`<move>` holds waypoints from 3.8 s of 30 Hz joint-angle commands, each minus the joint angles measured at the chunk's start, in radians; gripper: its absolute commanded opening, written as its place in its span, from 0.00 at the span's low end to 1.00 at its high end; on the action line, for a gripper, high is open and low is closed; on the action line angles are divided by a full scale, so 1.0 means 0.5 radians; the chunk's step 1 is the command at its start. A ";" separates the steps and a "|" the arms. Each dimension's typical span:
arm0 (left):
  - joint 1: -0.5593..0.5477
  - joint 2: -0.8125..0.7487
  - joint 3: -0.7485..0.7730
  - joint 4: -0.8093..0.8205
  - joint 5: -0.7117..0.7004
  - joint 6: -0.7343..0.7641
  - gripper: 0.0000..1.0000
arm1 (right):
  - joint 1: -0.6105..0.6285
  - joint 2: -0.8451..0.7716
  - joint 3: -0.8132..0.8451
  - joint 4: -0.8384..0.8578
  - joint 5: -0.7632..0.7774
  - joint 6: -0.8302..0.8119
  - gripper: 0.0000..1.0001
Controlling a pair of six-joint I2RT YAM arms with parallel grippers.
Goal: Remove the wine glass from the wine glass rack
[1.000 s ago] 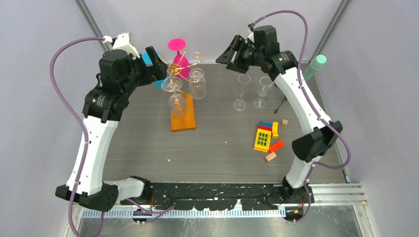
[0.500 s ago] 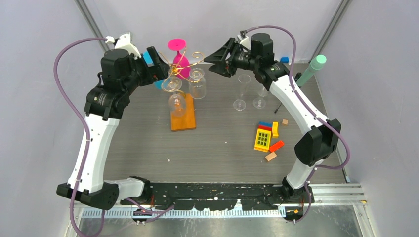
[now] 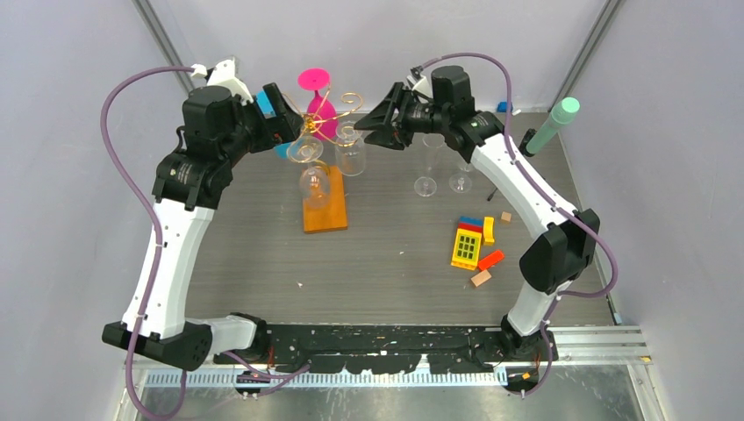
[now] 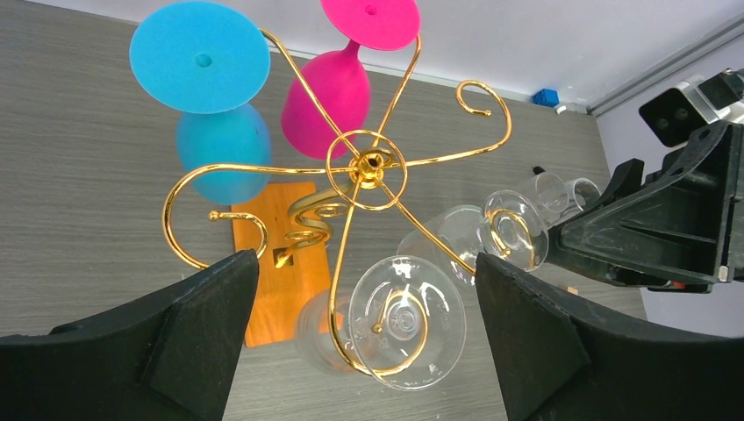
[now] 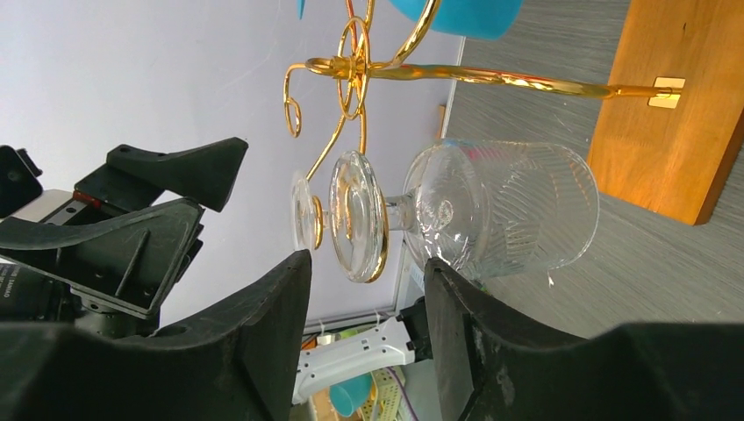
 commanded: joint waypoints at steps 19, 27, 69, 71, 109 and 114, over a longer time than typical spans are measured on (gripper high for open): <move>0.021 -0.010 0.002 0.040 0.027 -0.035 0.95 | 0.044 0.059 0.011 0.226 0.189 -0.040 0.32; 0.023 -0.012 -0.004 0.044 0.030 -0.037 0.95 | 0.044 0.019 0.010 0.267 0.155 -0.009 0.10; 0.030 -0.047 -0.052 0.103 0.011 -0.016 0.95 | 0.096 -0.184 -0.081 0.531 -0.014 0.346 0.00; 0.030 -0.054 -0.059 0.097 0.000 -0.009 0.95 | 0.112 -0.173 -0.060 0.537 -0.041 0.343 0.00; 0.030 -0.149 -0.134 0.101 -0.140 0.024 0.92 | 0.214 0.041 0.147 0.604 0.642 0.282 0.00; 0.030 -0.155 -0.127 0.105 -0.103 0.023 0.93 | 0.213 -0.017 0.093 0.560 0.787 0.289 0.00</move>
